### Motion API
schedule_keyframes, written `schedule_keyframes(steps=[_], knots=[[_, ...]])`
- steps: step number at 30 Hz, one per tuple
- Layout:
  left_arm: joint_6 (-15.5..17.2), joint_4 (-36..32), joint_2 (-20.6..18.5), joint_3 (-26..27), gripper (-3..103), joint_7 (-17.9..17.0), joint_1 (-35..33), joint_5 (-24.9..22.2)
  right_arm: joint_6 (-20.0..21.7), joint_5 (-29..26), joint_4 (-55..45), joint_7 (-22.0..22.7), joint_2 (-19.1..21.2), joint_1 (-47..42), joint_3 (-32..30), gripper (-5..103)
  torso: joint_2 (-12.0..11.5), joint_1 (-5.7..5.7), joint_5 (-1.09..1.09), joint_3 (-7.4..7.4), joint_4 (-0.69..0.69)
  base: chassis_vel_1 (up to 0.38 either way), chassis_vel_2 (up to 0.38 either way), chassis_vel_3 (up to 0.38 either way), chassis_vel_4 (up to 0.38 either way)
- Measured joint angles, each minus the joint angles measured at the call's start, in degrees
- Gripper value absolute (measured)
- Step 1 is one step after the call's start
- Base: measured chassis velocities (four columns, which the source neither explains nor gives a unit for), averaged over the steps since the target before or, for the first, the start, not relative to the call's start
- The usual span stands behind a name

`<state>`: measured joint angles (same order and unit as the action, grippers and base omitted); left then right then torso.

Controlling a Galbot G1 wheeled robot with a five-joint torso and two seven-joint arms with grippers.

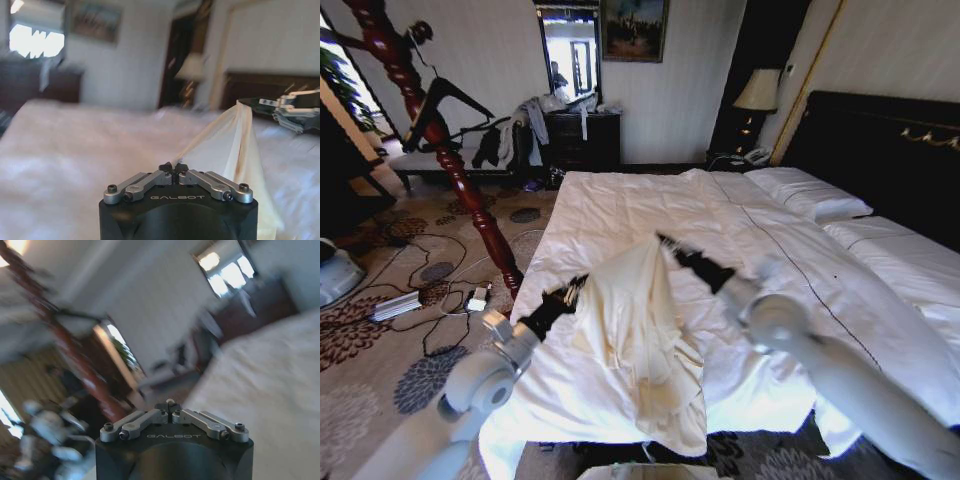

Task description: Pick up the clothes from the bed and hang them on the clothes hanger.

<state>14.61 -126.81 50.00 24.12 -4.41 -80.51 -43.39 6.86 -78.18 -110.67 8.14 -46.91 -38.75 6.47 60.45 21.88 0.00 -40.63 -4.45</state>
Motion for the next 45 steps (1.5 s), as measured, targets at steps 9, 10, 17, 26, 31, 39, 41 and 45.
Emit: schedule_keyframes(steps=[9, 10, 17, 26, 31, 39, 41, 45], knots=[[2.38, 3.09, 3.39, 1.87, 0, -5.89, -3.98, 6.21, -6.88, 24.18, 19.15, -0.43, -10.15, 9.75, 5.23, 21, 0.0, 0.01, 0.0, 0.0, -0.01, 0.0, 0.0, 0.0, 0.0], [2.38, 3.23, 3.8, 1.99, 0, -6.04, -4.17, 6.37, -8.8, 25.09, 19.4, -2.3, -10.26, 10.08, 5.23, 27, 0.0, 0.01, -0.03, 0.0, 0.0, 0.0, 0.0, 0.0, 0.0], [1.72, 5.19, 6.63, 2.88, 0, -6.49, -4.04, 7.61, -10.37, 12.54, 8.77, -0.5, -7.34, 5.46, -0.06, 54, 0.01, -0.01, 0.0, 0.02, -0.01, 0.0, 0.0, 0.0, 0.0], [-1.89, 12.53, 11.1, 3.79, 0, -9.37, -4.7, 8.08, -3.47, 2.3, -12.66, 14.75, -0.85, -18.1, -7.43, 82, 0.02, -0.03, 0.0, 0.03, -0.03, 0.0, 0.0, 0.0, 0.0], [-2.98, 13.02, 12.64, 3.28, 0, -9.12, -3.94, 7.96, 0.02, 3.53, -15.02, 18.86, -2.95, -22.57, -4.13, 99, 0.01, -0.02, 0.01, 0.02, 0.0, 0.0, 0.0, 0.0, 0.0], [-2.86, 12.2, 13.42, 3.72, 0, -9.34, -3.01, 7.57, 1.73, 14.38, -13.09, 16.16, -3.39, -24.35, 3.12, 100, 0.01, 0.0, 0.0, 0.01, -0.01, 0.0, 0.0, 0.0, 0.0], [-2.81, 12.2, 13.32, 3.92, 0, -9.38, -2.96, 7.55, 1.47, 17.08, -13.07, 14.88, -3.15, -25.13, 3.81, 100, 0.01, -0.01, -0.01, 0.01, -0.01, 0.0, 0.0, 0.0, 0.0], [-2.68, 12.68, 12.98, 4.4, 0, -9.88, -1.79, 6.39, 1.45, 26.64, -12.92, 12.96, -2.46, -29.41, 5.69, 100, 0.01, 0.0, 0.0, 0.02, -0.01, 0.0, 0.0, 0.0, 0.0]])
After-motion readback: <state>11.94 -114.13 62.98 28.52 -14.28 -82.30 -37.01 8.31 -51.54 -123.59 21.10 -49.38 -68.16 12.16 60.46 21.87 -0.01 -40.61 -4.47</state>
